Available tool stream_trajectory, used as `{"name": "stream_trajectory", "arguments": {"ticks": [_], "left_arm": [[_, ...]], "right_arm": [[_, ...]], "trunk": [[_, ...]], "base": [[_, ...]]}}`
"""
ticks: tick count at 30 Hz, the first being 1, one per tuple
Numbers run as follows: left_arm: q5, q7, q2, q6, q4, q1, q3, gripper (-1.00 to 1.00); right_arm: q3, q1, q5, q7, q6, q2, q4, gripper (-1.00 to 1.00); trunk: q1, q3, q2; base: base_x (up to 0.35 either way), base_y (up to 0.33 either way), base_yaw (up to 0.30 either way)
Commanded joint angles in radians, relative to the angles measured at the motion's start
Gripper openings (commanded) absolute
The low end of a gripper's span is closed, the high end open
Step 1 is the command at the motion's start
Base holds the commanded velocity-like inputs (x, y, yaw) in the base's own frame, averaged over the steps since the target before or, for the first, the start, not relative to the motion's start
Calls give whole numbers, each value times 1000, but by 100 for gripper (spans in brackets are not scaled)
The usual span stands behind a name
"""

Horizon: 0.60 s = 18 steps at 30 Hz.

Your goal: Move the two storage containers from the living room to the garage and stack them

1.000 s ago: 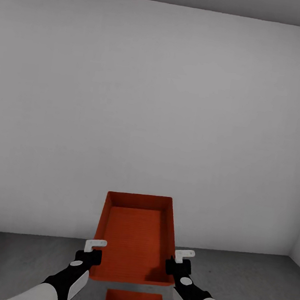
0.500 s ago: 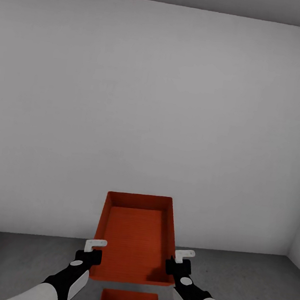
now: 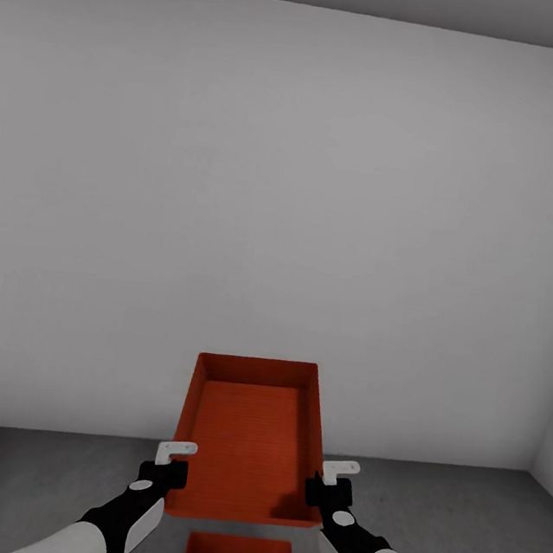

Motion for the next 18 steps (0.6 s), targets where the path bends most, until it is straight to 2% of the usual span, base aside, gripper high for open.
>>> {"name": "stream_trajectory", "arguments": {"ticks": [1,18], "left_arm": [[-5,28,5,-43,-1,0,-17,-100],[-5,27,5,-43,0,0,-17,-100]], "right_arm": [[-76,-1,0,1,4,1,-2,-100],[-76,-1,0,1,6,1,-2,-100]], "trunk": [[0,-3,-1],[0,-30,-1]], "base": [[0,0,0],[0,0,0]]}}
